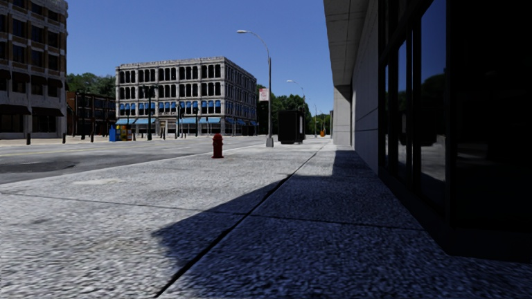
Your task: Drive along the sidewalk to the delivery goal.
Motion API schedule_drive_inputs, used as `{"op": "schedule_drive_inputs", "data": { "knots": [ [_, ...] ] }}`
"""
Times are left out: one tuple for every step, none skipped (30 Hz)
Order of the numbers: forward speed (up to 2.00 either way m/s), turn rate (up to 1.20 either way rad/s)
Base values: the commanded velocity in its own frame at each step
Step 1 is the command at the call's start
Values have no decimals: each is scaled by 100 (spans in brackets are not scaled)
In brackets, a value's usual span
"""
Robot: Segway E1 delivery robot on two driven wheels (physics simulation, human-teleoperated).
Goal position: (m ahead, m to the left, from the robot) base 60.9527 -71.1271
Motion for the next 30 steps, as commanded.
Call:
{"op": "schedule_drive_inputs", "data": {
  "knots": [
    [200, 0],
    [200, 0],
    [200, 0],
    [200, 0],
    [200, 0],
    [200, 0],
    [200, 0],
    [200, 0],
    [200, 0],
    [200, 0],
    [200, 0],
    [200, 0],
    [200, 0],
    [200, 0],
    [200, 0],
    [200, 0],
    [200, 0],
    [200, 0],
    [200, 0],
    [200, 0],
    [200, 0],
    [200, 0],
    [200, 0],
    [200, 0],
    [200, 0],
    [200, 0],
    [200, 0],
    [200, 0],
    [200, 0],
    [200, 0]
  ]
}}
